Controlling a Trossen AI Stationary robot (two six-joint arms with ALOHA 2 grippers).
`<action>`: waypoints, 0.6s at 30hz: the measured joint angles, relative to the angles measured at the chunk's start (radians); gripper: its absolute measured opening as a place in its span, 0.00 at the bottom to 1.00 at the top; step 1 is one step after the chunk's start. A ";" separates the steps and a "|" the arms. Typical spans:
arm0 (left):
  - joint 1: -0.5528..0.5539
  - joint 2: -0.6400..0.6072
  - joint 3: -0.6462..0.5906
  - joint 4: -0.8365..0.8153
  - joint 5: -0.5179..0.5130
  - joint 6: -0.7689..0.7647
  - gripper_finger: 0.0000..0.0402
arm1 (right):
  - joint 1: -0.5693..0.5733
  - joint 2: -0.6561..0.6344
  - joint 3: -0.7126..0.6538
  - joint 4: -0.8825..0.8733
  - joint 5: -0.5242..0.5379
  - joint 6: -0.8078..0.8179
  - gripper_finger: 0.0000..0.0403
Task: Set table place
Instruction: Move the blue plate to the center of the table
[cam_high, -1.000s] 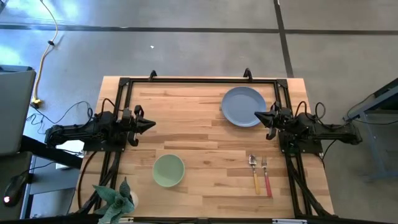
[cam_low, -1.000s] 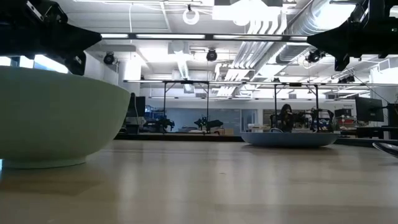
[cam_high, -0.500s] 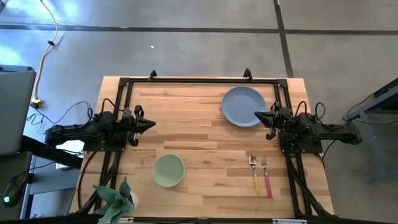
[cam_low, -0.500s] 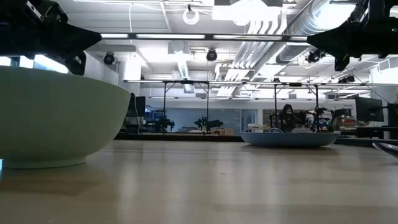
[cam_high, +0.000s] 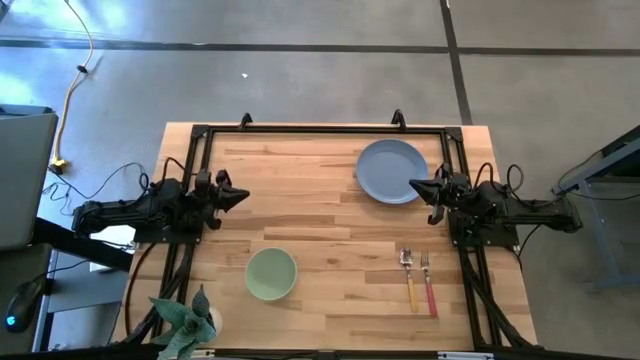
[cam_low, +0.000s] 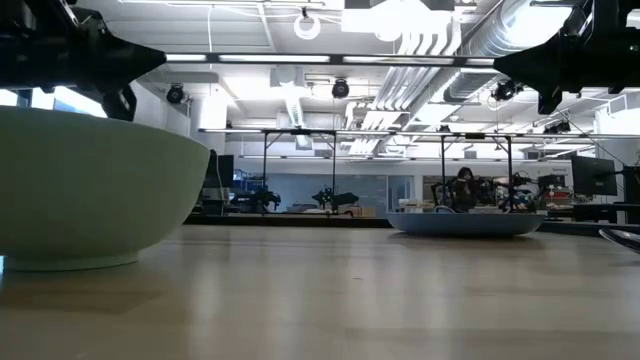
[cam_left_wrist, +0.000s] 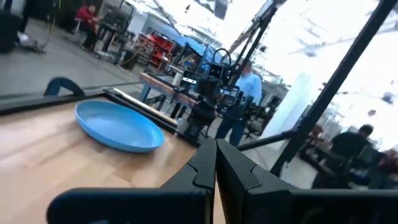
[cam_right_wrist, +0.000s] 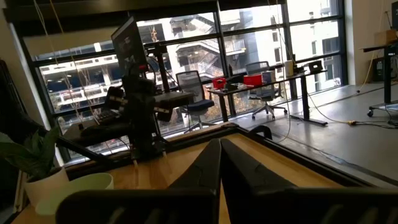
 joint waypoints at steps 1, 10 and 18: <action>0.000 0.000 0.000 0.000 0.000 -0.018 0.00 | 0.000 0.000 0.000 0.000 0.000 -0.003 0.00; 0.000 0.000 0.000 0.000 -0.100 -0.057 0.00 | 0.000 0.000 0.000 0.008 0.027 0.104 0.00; 0.000 0.000 0.000 0.000 -0.101 -0.057 0.00 | 0.000 0.000 0.000 0.013 0.116 0.294 0.00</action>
